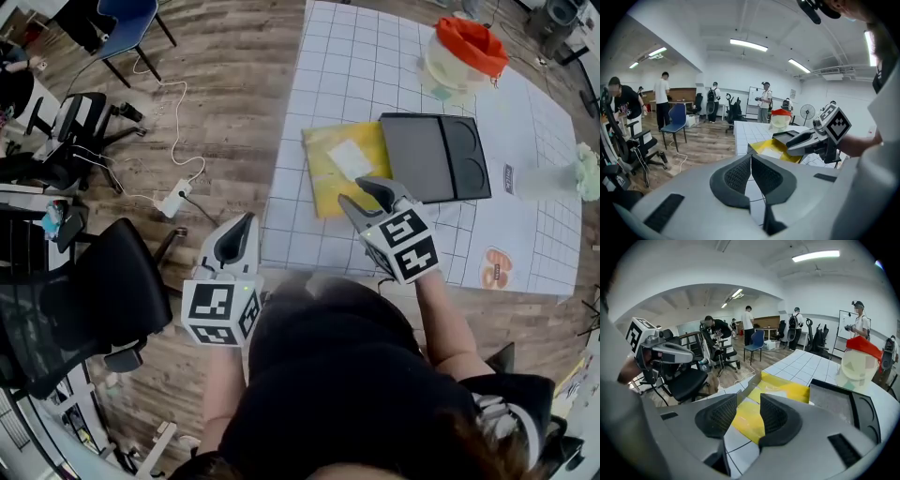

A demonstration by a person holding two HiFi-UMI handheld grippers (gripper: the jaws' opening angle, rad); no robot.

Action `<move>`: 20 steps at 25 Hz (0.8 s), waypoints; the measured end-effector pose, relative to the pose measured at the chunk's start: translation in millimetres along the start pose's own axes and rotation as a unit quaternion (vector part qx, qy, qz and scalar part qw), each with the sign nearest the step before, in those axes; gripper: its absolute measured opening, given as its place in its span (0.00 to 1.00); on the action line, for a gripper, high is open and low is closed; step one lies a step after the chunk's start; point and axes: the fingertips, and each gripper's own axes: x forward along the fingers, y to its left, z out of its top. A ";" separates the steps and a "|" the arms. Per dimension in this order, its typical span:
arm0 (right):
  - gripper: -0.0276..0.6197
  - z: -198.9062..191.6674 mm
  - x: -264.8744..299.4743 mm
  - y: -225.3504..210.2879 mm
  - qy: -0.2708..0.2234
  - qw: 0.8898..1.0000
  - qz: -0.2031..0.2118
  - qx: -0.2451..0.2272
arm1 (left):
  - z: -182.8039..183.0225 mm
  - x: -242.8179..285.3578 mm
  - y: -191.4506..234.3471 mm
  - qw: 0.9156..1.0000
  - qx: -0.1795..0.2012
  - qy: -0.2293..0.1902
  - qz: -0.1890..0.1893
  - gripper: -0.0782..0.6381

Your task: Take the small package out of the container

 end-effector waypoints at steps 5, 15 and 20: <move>0.31 -3.9 22.9 -13.9 0.026 1.000 -0.007 -0.001 | -4.0 25.6 8.7 1.000 0.001 0.020 -0.007 0.15; 0.31 -7.2 64.5 -40.9 0.098 0.993 -0.064 0.003 | 18.2 98.1 24.9 0.993 0.031 0.049 -0.107 0.15; 0.31 -10.8 95.1 -50.3 0.150 0.986 -0.076 -0.004 | 28.5 125.9 45.5 0.987 0.043 0.061 -0.144 0.15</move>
